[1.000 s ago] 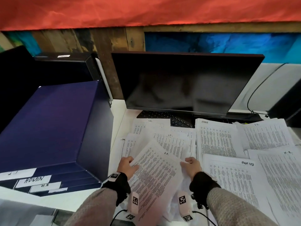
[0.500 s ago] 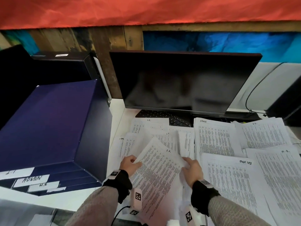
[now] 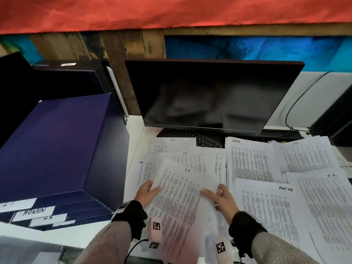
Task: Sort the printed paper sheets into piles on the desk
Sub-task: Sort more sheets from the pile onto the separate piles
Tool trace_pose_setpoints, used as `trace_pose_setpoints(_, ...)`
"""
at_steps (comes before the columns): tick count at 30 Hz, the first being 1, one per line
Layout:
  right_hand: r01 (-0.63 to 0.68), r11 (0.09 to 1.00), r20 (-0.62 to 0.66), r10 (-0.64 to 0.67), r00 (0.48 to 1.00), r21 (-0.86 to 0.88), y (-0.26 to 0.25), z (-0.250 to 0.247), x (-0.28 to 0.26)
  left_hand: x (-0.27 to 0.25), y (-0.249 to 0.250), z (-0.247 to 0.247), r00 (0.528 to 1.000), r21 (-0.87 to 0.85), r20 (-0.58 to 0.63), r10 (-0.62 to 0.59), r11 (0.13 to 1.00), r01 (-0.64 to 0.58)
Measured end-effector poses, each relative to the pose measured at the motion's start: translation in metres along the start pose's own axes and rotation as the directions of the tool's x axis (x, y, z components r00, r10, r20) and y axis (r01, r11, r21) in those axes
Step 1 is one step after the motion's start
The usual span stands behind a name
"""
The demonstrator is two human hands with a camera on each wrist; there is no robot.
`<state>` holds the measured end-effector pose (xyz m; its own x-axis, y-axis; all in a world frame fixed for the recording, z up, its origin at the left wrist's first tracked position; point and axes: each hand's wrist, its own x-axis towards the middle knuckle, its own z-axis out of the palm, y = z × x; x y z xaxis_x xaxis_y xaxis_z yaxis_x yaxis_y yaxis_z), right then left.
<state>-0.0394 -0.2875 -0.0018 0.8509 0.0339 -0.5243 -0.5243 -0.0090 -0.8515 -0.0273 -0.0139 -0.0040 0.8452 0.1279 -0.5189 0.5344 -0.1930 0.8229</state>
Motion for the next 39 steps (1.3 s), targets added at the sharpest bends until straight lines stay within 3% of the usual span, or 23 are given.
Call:
trace_pose_setpoints(2, -0.036, 0.999, 0.015, 0.036, 0.999, -0.022, -0.001, 0.002, 0.000, 0.000, -0.003, 0.001, 0.999, -0.069, -0.040, 0.003, 0.998, -0.006)
trace_pose_setpoints(5, -0.070, 0.997, 0.014, 0.070, 0.997, -0.019, 0.001, 0.009, 0.001, 0.005, -0.006, 0.007, 0.993, -0.015, -0.108, 0.045, 0.999, -0.047)
trace_pose_setpoints(8, -0.088, 0.996, -0.005, 0.088, 0.996, 0.003, 0.000, 0.014, 0.002, 0.000, 0.000, 0.021, 0.994, 0.027, -0.061, 0.088, 0.996, -0.087)
trace_pose_setpoints(11, -0.088, 0.987, -0.175, 0.064, 0.983, -0.134, 0.008, 0.004, 0.012, 0.005, 0.002, 0.029, 0.993, 0.238, -0.055, 0.107, 0.967, -0.091)
trace_pose_setpoints(13, -0.115, 0.970, -0.301, 0.046, 0.952, -0.214, 0.019, -0.013, 0.023, 0.013, 0.002, 0.025, 0.982, 0.481, -0.156, 0.104, 0.876, -0.017)
trace_pose_setpoints(15, -0.180, 0.961, -0.378, 0.091, 0.921, -0.209, 0.020, -0.028, 0.025, 0.017, 0.001, 0.017, 0.965, 0.600, -0.246, 0.085, 0.796, 0.083)
trace_pose_setpoints(20, -0.286, 0.910, -0.361, 0.169, 0.917, -0.299, 0.014, -0.036, 0.019, 0.023, -0.003, 0.013, 0.966, 0.652, -0.259, 0.006, 0.739, 0.170)
trace_pose_setpoints(25, -0.275, 0.883, -0.255, 0.186, 0.949, -0.381, 0.024, -0.028, 0.013, 0.023, -0.004, 0.018, 0.962, 0.621, -0.272, 0.031, 0.769, 0.151)
trace_pose_setpoints(29, -0.270, 0.831, -0.241, 0.170, 0.955, -0.486, 0.022, -0.024, 0.012, 0.020, -0.003, 0.021, 0.985, 0.476, -0.169, -0.046, 0.871, 0.122)
trace_pose_setpoints(31, -0.263, 0.819, -0.224, 0.169, 0.960, -0.509, 0.019, -0.022, 0.010, 0.019, -0.003, 0.022, 0.993, 0.484, -0.102, -0.052, 0.870, 0.095)
trace_pose_setpoints(34, -0.229, 0.816, -0.213, 0.133, 0.968, -0.531, 0.017, -0.024, 0.012, 0.017, -0.004, 0.025, 1.000, 0.546, 0.009, -0.004, 0.838, -0.001)
trace_pose_setpoints(39, -0.216, 0.835, -0.238, 0.105, 0.966, -0.506, 0.011, -0.028, 0.013, 0.013, -0.002, 0.027, 0.983, 0.694, 0.157, 0.100, 0.697, -0.182)
